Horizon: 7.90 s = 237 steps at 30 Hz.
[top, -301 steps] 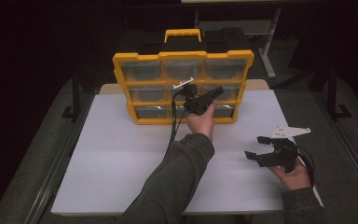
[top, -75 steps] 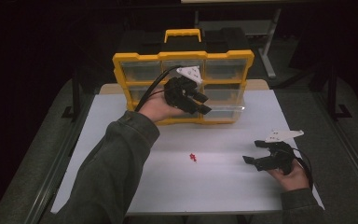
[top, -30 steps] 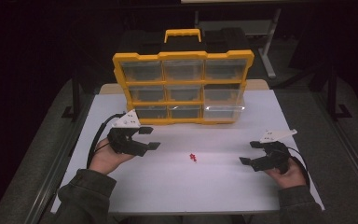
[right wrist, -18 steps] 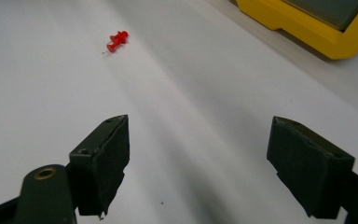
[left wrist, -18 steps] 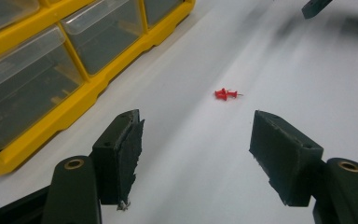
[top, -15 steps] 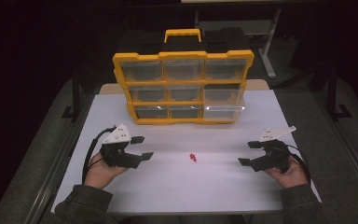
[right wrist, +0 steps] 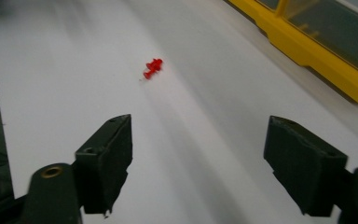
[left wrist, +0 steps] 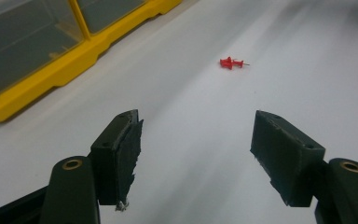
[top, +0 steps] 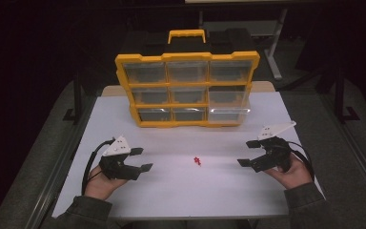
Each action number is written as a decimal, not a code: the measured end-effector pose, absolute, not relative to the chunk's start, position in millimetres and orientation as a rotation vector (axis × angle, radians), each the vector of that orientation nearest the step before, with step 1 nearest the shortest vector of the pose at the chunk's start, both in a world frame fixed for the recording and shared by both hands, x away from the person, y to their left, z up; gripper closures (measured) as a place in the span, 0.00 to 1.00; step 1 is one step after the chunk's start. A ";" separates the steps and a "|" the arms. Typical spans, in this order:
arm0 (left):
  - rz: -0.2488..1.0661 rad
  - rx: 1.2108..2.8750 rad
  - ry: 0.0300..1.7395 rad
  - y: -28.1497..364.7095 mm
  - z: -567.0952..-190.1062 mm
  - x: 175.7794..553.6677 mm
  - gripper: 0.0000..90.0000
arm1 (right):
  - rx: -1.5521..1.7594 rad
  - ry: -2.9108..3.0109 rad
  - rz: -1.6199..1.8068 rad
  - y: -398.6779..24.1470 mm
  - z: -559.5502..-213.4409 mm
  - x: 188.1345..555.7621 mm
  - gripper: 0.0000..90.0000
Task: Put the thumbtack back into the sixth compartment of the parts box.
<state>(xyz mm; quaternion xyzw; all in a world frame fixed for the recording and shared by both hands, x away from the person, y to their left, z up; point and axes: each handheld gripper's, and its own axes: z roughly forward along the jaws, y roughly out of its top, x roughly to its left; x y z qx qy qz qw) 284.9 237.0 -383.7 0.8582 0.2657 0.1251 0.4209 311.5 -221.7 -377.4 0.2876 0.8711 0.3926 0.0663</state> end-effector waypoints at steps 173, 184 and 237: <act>0.318 2.057 0.704 265.2 -387.3 281.4 0.36 | 0.778 2.776 0.992 -159.9 -255.9 443.4 0.87; 0.322 2.060 0.710 266.5 -386.6 281.1 0.37 | 0.721 2.770 1.053 -158.9 -248.0 437.4 0.87; 0.335 2.044 0.723 269.9 -386.1 281.9 0.34 | 0.623 2.983 0.938 -76.0 -404.1 376.5 0.75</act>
